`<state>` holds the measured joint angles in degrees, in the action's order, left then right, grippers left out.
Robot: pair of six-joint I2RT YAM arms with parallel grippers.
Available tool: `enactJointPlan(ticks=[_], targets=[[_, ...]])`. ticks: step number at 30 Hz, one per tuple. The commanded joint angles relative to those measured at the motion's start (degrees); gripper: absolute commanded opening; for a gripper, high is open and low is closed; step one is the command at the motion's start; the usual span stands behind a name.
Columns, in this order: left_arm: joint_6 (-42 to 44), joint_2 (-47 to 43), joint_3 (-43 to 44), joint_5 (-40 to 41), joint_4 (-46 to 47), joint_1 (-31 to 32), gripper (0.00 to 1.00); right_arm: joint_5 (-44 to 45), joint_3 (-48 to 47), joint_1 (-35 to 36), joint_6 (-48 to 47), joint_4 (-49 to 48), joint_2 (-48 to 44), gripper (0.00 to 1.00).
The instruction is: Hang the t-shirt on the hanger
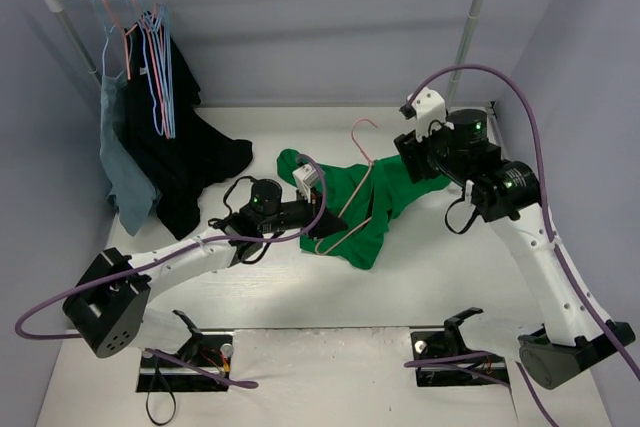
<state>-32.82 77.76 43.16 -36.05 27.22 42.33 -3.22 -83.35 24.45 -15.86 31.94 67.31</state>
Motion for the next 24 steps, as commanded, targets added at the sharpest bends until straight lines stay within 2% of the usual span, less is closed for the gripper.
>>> enactJointPlan(ticks=[1, 8, 13, 20, 24], targets=[[0.12, -0.94, 3.86, -1.74, 6.97, 0.04, 0.00, -0.99, 3.54, -0.98, -5.58, -0.39, -0.86, 0.55], [0.82, -1.12, 5.09, -2.44, 4.95, 0.04, 0.00, -10.13, 7.68, -5.81, -12.00, -5.58, 1.33, 0.62], [1.96, -1.38, 6.41, -3.06, 3.02, 0.12, 0.00, -13.65, 7.41, -5.90, -14.20, -8.73, 3.62, 0.64], [3.99, -1.29, 9.13, -4.64, -1.73, 0.04, 0.00, -20.41, 6.01, -5.90, -14.55, -9.71, 7.04, 0.63], [6.09, -1.12, 11.15, -5.34, -5.59, 0.04, 0.00, -23.92, 6.18, -5.73, -13.94, -11.81, 7.14, 0.56]])
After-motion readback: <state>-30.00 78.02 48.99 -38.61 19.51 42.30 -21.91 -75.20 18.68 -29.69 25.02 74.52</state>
